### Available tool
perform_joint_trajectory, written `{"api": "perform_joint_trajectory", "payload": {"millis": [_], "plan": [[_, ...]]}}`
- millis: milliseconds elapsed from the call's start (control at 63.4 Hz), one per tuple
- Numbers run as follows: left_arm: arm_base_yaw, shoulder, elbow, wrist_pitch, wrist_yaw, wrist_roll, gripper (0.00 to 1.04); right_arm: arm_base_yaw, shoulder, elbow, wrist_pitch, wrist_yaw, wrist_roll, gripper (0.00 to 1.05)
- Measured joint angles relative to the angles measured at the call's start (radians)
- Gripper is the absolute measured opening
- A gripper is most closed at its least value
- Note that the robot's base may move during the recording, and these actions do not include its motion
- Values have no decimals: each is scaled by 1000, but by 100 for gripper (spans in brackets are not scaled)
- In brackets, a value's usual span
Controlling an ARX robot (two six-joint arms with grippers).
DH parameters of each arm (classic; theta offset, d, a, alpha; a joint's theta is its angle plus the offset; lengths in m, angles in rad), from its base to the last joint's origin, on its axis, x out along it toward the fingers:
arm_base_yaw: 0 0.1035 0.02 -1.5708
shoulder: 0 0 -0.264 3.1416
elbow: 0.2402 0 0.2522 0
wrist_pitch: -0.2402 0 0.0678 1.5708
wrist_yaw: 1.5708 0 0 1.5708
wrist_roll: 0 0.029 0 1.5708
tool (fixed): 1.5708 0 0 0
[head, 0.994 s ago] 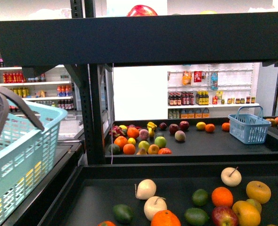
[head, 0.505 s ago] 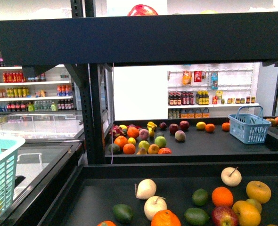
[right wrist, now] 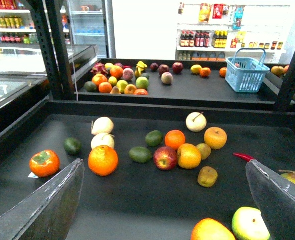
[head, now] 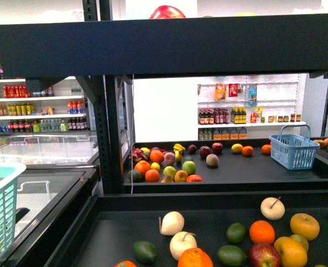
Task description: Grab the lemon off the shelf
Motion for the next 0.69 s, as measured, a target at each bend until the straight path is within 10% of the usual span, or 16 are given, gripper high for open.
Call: {"api": "perform_joint_trajectory", "payload": {"millis": [410, 694], "plan": [[24, 47, 1, -53, 12, 56, 98, 0, 0, 0, 0, 0, 0, 97], [32, 45, 19, -95, 19, 87, 97, 0, 0, 0, 0, 0, 0, 97]]}}
